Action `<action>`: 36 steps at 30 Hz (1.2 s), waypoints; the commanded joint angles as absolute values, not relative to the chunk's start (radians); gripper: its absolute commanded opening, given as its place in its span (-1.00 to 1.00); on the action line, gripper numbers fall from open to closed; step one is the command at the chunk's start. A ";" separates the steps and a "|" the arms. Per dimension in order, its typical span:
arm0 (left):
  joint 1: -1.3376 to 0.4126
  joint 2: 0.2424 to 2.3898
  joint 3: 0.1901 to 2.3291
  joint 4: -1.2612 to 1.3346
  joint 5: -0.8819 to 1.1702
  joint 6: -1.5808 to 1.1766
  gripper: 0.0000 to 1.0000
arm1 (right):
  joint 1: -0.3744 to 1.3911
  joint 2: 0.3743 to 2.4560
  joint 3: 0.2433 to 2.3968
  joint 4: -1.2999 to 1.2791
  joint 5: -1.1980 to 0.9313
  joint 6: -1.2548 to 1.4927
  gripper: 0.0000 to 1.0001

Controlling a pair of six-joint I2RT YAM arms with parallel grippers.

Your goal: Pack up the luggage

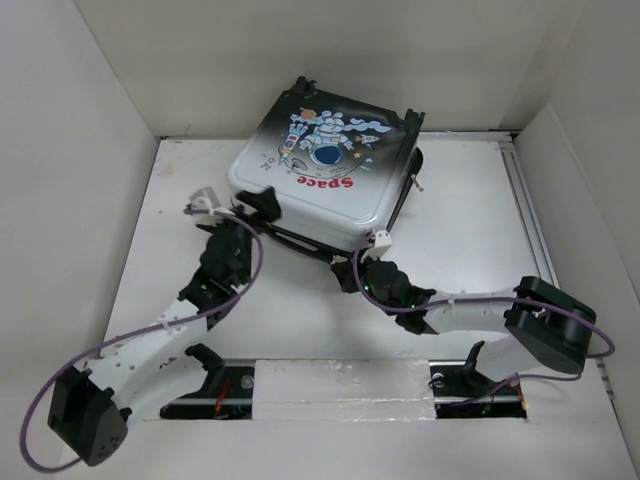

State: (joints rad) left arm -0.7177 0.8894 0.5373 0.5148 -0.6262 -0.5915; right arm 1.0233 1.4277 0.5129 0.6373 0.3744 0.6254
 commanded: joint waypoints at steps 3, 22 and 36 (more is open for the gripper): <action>-0.229 0.998 0.678 0.385 -0.322 -0.794 1.00 | 1.066 1.414 0.489 0.646 0.215 0.634 -1.00; 0.055 1.695 0.960 0.572 0.247 -1.015 0.82 | 1.123 1.429 0.626 0.503 0.184 0.546 -1.00; -0.123 1.652 0.858 0.598 0.330 -0.937 0.82 | 1.163 1.661 0.951 0.430 0.142 0.428 -1.00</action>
State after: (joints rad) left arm 0.0471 1.7264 0.9085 0.5949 0.0551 -1.0630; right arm 1.0992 1.6802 0.9138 0.3885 0.3908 0.4217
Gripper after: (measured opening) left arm 0.912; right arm 0.009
